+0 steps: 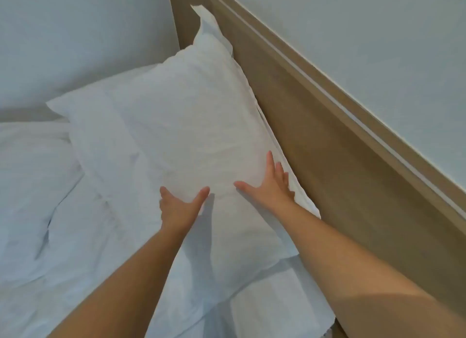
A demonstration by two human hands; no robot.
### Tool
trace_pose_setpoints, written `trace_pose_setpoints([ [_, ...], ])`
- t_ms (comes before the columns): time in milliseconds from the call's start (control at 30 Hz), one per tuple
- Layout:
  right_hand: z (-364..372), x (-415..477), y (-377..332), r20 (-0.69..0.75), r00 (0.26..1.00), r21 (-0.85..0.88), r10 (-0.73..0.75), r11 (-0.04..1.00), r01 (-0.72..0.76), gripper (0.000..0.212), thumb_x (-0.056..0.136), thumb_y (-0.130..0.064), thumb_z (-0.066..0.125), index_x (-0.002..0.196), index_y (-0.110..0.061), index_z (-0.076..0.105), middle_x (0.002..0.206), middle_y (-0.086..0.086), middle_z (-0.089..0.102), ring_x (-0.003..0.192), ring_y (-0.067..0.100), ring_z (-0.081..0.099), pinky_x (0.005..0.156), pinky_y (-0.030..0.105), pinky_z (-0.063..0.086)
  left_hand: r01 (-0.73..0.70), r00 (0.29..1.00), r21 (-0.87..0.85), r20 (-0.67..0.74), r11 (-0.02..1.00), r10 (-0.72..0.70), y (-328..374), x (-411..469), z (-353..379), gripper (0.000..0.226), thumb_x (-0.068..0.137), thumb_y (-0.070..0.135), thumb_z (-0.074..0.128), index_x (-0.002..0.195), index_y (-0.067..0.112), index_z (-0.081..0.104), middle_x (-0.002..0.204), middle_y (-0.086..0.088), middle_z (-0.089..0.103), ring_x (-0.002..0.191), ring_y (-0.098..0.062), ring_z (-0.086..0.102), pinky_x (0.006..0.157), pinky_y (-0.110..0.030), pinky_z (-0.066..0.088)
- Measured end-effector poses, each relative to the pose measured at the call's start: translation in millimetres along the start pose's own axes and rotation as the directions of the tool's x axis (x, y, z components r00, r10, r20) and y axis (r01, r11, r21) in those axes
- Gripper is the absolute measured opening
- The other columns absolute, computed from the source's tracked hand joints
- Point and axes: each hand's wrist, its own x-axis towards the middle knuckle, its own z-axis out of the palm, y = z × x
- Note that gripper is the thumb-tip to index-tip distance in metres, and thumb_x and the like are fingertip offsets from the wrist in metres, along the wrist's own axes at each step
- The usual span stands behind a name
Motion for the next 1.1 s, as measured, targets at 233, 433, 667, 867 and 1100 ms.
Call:
trace_pose_setpoints([
  [233,24,43,5,-0.144,0.99,-0.107,0.007,0.994,-0.022,0.101,0.07,-0.072,0.068,0.142,-0.011,0.029,0.143,0.009,0.04,0.133,0.029,0.038,0.105,0.045,0.035,0.257,0.965,-0.095,-0.034,0.962,-0.261,-12,47,32,0.123,0.064,0.07,0.073,0.15,0.004,0.014,0.15,-0.018,0.031,0.137,-0.038,0.034,0.111,-0.051,0.033],
  [433,42,23,21,-0.144,0.985,-0.075,-0.1,0.993,0.09,0.048,0.098,-0.052,0.045,0.126,-0.014,0.052,0.117,0.013,0.063,0.109,0.034,0.057,0.086,0.037,0.045,0.012,0.997,0.143,-0.073,0.99,-0.002,-32,28,39,0.058,0.099,0.048,0.041,0.135,0.004,0.05,0.135,-0.017,0.054,0.126,-0.035,0.048,0.102,-0.038,0.037],
  [667,17,-95,13,-0.159,0.974,-0.09,-0.158,0.985,0.145,0.039,0.098,-0.048,0.045,0.112,-0.016,0.062,0.105,0.008,0.067,0.099,0.032,0.059,0.084,0.039,0.048,-0.094,0.993,0.151,-0.056,0.984,0.103,-54,-64,-29,0.056,0.1,0.046,0.04,0.128,0.001,0.056,0.126,-0.019,0.06,0.118,-0.035,0.053,0.1,-0.038,0.039],
  [867,38,-254,2,-0.223,0.974,0.264,0.027,0.964,0.034,0.022,0.096,-0.041,0.051,0.094,-0.023,0.063,0.088,-0.004,0.067,0.09,0.024,0.062,0.082,0.038,0.05,-0.222,0.968,0.123,-0.094,0.967,0.234,-80,-168,-123,0.048,0.1,0.039,0.043,0.126,0.003,0.059,0.122,-0.021,0.062,0.115,-0.036,0.055,0.094,-0.035,0.039],
  [1100,103,-474,-24,-0.301,0.918,0.51,0.26,0.857,-0.076,0.033,0.098,-0.042,0.05,0.112,-0.017,0.066,0.102,-0.001,0.069,0.099,0.022,0.061,0.091,0.039,0.048,-0.405,0.914,0.179,0.091,0.897,0.395,-161,-273,-246,0.043,0.1,0.037,0.045,0.123,0.005,0.062,0.118,-0.021,0.065,0.112,-0.037,0.058,0.093,-0.038,0.042],
])
